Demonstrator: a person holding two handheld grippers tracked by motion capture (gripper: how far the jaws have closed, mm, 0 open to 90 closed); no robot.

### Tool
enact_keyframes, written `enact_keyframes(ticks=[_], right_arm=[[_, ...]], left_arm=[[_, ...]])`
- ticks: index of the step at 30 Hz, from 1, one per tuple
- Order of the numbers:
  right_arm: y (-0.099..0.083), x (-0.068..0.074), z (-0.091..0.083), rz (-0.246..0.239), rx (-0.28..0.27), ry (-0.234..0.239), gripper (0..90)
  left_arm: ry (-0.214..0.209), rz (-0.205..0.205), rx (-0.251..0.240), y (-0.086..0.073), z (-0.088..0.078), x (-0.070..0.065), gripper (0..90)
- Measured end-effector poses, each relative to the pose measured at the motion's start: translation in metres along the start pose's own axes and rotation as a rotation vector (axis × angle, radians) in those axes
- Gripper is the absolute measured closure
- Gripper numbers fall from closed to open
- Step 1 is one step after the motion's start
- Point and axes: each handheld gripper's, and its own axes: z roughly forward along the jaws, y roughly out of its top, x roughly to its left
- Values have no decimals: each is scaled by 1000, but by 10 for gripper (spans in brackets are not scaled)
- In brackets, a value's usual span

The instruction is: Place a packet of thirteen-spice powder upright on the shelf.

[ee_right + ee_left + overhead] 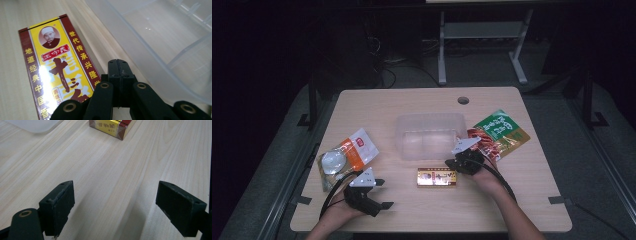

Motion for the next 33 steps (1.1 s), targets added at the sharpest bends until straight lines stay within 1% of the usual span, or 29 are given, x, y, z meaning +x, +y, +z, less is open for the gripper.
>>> enact_keyframes(ticks=[1,5,11,13,16,17,18,19,23,24,25,26,28,29,30,33], right_arm=[[-1,0,-1,-6,2,3,899],[-3,2,-3,-3,7,18,899],[-8,6,-10,-1,16,36,899],[-9,9,-13,8,21,45,899],[-11,14,-18,-15,34,45,899],[-13,16,-20,-7,29,48,899],[-14,17,-22,-16,32,45,899],[-15,18,-23,-9,37,45,899],[-20,22,-29,-16,45,47,899],[-23,24,-32,-5,50,54,899],[-25,24,-33,-14,51,54,898],[-27,26,-34,-5,51,61,898],[-29,26,-35,-7,50,66,899],[-30,28,-36,3,51,73,898],[-32,31,-39,-1,52,75,898],[-34,35,-41,-3,50,80,898]], left_arm=[[0,0,0,0,0,0,149],[-4,-6,-7,-1,0,-1,149],[-8,6,1,0,0,-2,149],[-9,6,-4,0,1,-3,150],[-10,5,-7,0,2,-4,150],[-11,7,-5,0,2,-4,149],[-10,9,-4,0,2,-4,150],[-10,8,-5,0,2,-4,150],[-7,7,-5,0,1,-4,150],[-7,4,-7,0,1,-4,149],[-7,5,-8,-1,1,-4,150],[-8,5,-8,-1,1,-4,150],[-8,6,-6,0,1,-4,150],[-9,5,-6,0,1,-4,150],[-9,7,-7,0,1,-4,149],[-9,9,-11,0,1,-5,149]])
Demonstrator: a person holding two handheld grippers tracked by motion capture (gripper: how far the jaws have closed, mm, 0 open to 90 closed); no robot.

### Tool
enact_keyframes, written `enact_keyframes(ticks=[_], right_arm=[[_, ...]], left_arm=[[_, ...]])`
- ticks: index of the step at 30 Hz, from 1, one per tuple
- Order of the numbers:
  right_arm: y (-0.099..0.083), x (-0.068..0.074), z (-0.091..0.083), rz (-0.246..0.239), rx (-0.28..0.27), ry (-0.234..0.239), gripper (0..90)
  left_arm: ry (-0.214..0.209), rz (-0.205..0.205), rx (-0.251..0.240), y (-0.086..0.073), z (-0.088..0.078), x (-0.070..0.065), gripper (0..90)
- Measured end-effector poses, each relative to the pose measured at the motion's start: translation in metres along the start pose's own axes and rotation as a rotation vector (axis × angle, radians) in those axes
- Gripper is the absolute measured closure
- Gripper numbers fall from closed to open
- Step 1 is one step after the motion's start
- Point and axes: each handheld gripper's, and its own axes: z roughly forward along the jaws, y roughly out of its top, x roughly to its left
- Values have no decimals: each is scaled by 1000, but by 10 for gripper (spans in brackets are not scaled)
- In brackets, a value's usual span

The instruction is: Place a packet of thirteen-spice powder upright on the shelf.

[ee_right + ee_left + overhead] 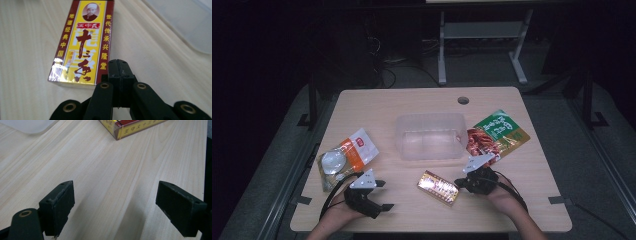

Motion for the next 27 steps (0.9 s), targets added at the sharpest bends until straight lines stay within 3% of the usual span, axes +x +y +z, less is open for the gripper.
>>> enact_keyframes(ticks=[6,10,11,12,13,15,19,27], right_arm=[[-5,14,-3,-13,6,21,898],[-4,17,-7,-1,8,-10,870],[-3,16,-10,15,-6,-12,843],[-2,17,-16,45,-41,-19,740],[-2,17,-16,45,-41,-19,740],[-5,23,-22,74,-68,-10,609],[-9,36,-21,112,-55,-1,391],[-1,49,-7,96,-24,-20,247]], left_arm=[[-3,4,5,0,1,0,150],[-2,5,3,0,1,-1,150],[-3,5,5,0,0,-1,149],[-4,3,3,0,0,0,150],[-5,-2,0,-1,0,0,150],[-5,0,3,0,1,0,150],[-6,6,6,1,2,0,150],[-17,8,13,2,4,-2,149]])
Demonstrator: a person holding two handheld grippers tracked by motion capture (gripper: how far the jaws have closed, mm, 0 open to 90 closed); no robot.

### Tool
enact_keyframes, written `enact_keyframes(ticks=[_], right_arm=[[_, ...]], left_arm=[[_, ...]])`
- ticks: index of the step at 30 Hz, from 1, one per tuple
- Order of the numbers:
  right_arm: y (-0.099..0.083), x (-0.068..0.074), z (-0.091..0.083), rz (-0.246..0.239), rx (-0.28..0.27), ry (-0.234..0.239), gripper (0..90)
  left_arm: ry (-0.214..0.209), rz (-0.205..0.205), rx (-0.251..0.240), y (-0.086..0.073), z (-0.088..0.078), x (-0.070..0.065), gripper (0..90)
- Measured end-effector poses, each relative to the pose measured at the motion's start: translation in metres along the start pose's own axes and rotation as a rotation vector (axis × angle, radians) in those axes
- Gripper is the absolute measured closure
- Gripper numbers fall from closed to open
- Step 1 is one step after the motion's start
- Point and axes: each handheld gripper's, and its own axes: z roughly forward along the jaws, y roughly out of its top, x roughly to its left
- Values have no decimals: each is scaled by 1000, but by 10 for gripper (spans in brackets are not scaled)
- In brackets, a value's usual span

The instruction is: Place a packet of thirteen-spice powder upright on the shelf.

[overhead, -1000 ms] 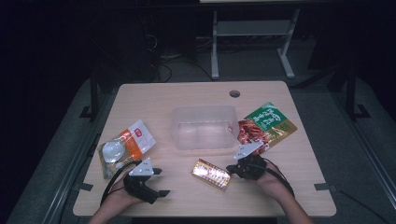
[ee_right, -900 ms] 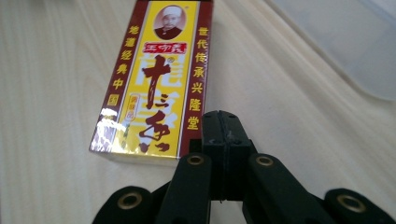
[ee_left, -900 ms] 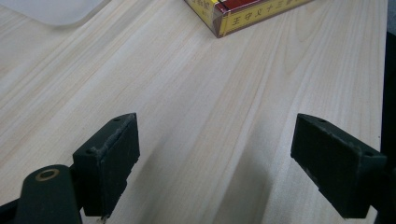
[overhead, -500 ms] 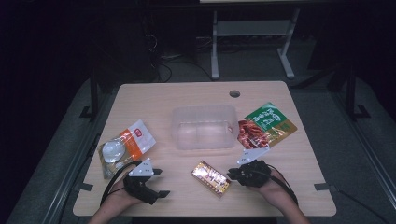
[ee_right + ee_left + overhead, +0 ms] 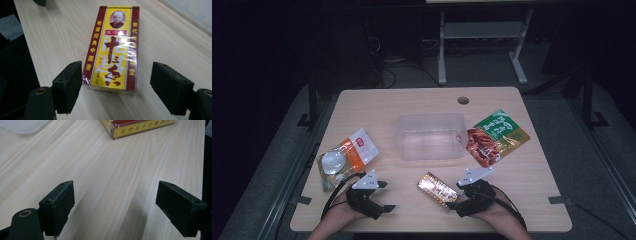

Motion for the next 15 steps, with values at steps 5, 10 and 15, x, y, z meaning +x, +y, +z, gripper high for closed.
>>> enact_keyframes(ticks=[5,10,15], right_arm=[[5,5,16,-8,39,4,205],[8,7,27,-33,71,-2,210],[6,9,31,-56,93,-8,230]], left_arm=[[-2,-1,-1,0,0,1,150],[-2,0,-1,0,0,0,150],[-4,3,1,0,1,0,149]])
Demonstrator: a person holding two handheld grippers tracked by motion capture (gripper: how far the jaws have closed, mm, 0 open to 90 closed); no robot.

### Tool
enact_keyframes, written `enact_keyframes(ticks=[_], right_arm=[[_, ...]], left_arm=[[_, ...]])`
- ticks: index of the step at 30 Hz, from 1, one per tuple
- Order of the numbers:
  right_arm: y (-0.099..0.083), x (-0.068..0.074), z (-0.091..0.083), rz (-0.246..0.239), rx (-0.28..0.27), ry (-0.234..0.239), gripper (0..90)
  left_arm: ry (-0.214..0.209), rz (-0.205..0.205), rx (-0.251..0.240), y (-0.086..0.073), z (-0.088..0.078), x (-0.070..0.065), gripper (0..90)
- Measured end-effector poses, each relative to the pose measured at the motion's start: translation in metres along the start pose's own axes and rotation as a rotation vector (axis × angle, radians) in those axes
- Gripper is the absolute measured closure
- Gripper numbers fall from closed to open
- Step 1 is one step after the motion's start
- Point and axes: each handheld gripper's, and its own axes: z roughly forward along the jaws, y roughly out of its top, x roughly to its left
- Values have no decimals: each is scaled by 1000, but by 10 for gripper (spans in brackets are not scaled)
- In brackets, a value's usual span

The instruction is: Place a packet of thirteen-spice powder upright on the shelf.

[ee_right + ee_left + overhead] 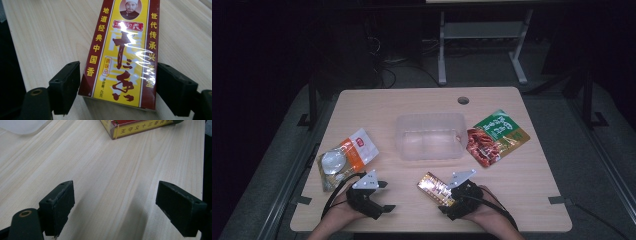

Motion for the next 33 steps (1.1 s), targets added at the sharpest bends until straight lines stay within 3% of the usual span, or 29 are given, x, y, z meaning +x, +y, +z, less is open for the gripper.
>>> enact_keyframes(ticks=[13,17,24,33], right_arm=[[2,1,1,-55,54,-43,265],[2,-1,1,-59,49,-42,301],[2,-8,-1,-101,48,-18,316],[7,-28,-10,-178,1,76,320]], left_arm=[[-3,8,3,0,1,-1,149],[-4,22,7,1,1,-1,150],[-13,32,6,3,3,0,149],[-34,48,-6,10,-1,4,143]])
